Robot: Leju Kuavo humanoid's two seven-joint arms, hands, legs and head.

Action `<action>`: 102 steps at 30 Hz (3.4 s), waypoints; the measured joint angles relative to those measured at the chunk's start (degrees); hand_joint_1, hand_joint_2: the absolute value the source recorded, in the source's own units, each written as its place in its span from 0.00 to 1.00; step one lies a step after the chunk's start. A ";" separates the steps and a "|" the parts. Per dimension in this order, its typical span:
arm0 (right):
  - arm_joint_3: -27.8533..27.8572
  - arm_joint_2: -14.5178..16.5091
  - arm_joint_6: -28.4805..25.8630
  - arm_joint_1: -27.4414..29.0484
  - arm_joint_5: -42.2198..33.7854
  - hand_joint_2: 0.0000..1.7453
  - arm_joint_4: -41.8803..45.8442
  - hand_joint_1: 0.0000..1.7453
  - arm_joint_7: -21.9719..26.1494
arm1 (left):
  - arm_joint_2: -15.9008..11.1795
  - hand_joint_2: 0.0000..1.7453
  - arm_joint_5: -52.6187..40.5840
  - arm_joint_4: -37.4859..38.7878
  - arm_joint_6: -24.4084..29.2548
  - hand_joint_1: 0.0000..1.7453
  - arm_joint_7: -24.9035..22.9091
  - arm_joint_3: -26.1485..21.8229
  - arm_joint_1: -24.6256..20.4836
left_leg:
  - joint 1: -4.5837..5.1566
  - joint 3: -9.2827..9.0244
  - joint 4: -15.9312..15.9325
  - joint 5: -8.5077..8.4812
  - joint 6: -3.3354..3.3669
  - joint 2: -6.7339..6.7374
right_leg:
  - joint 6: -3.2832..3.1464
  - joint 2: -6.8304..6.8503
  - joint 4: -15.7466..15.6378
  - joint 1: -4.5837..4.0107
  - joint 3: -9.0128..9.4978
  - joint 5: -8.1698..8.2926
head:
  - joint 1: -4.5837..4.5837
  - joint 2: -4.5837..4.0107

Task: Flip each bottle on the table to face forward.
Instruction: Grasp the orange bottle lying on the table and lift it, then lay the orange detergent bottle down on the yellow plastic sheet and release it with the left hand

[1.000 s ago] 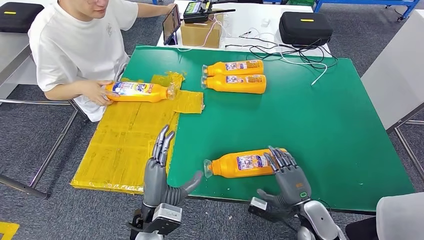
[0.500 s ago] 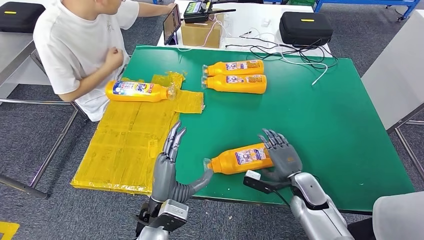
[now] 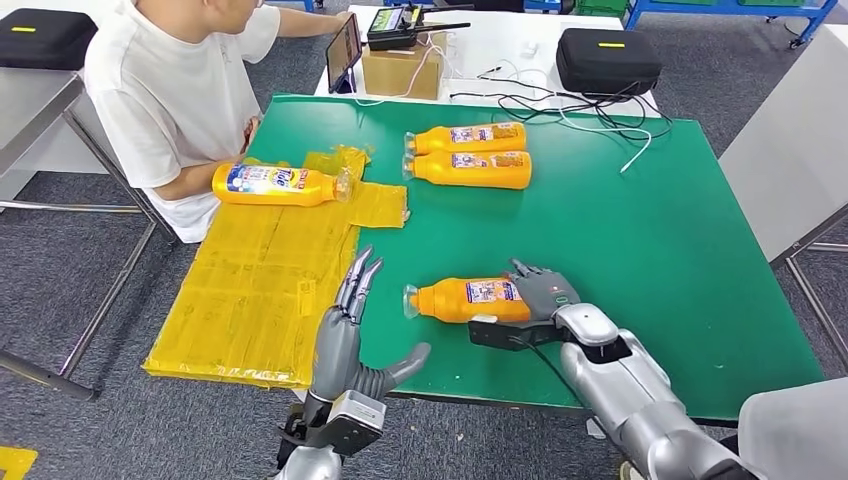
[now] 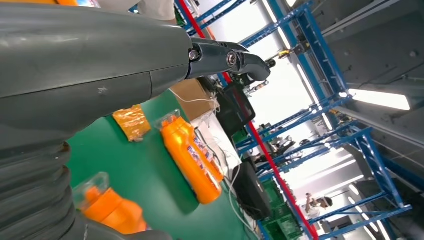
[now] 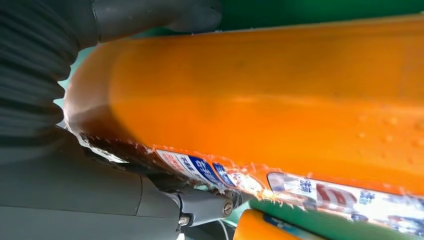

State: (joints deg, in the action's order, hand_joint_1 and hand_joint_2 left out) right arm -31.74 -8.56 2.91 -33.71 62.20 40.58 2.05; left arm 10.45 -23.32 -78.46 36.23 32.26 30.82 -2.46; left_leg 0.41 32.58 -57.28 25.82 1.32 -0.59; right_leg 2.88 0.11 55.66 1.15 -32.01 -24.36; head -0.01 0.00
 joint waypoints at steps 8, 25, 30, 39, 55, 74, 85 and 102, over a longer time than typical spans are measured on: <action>-1.89 -1.02 1.36 -1.72 -11.51 1.00 -2.22 1.00 8.45 | 0.01 1.00 7.89 0.86 -6.46 0.00 -0.31 0.02 0.05 | 0.03 -0.03 -0.03 -0.06 0.06 -0.01 | 0.14 0.00 0.00 0.04 0.32 0.10 | 0.02 0.01; 15.82 6.41 -35.63 23.33 -37.43 1.00 27.39 1.00 27.18 | 0.40 1.00 49.16 -4.08 -16.39 0.00 1.44 -5.38 5.28 | -0.09 0.63 0.01 -0.02 0.02 0.03 | 0.11 -0.02 0.07 -0.09 -0.26 0.07 | 0.00 0.01; 19.01 8.70 -38.11 26.44 -41.56 1.00 34.28 0.98 30.28 | -0.26 1.00 50.87 -7.77 -21.54 0.00 1.58 -5.60 6.50 | 0.00 0.64 0.00 -0.01 0.02 0.01 | 0.12 -0.02 0.04 0.02 -0.29 0.07 | 0.00 0.01; 16.91 10.40 -28.68 29.10 -39.06 1.00 37.95 1.00 32.02 | -1.08 1.00 46.49 -3.66 -34.61 0.00 2.45 -1.93 4.90 | -0.01 0.66 0.01 -0.01 0.03 0.08 | 0.12 -0.04 0.05 0.00 -0.30 0.08 | -0.01 0.00; -2.05 14.18 -23.61 24.18 -36.24 1.00 30.94 1.00 32.21 | -1.07 1.00 58.34 -1.77 -44.17 0.00 -3.06 -4.07 4.58 | -0.04 0.71 0.02 -0.02 0.01 0.05 | 0.11 -0.03 0.06 -0.01 -0.34 0.07 | 0.01 0.00; -6.87 15.20 -16.20 21.01 -39.18 0.00 24.88 0.00 30.02 | -1.05 1.00 55.53 -7.94 -50.66 1.00 4.33 -9.88 8.26 | -0.06 0.76 0.01 -0.03 0.01 0.10 | 0.11 -0.05 0.06 -0.02 -0.48 0.07 | 0.01 0.01; -6.28 14.15 -16.47 22.76 -38.53 0.00 25.83 0.00 28.59 | -1.05 1.00 55.71 -8.44 -52.32 1.00 3.32 -10.67 8.67 | -0.06 0.76 0.01 -0.03 0.01 0.10 | 0.11 -0.05 0.06 -0.03 -0.49 0.07 | 0.01 0.01; 5.29 10.99 -24.42 33.59 -38.49 0.00 34.93 0.00 31.49 | 0.89 1.00 25.39 -6.87 -12.61 1.00 7.67 -20.33 6.97 | -0.04 0.81 0.01 -0.02 0.02 0.08 | 0.11 -0.04 0.05 -0.02 -0.51 0.07 | 0.01 0.00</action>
State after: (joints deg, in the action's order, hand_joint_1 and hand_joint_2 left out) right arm -26.45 2.43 -21.52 -0.13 23.70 75.50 33.54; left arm 11.34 2.08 -85.33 23.63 39.93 10.49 4.51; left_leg 0.37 33.38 -57.27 25.79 1.34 -0.50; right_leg 2.99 0.06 55.70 1.13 -32.51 -24.29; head 0.00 0.00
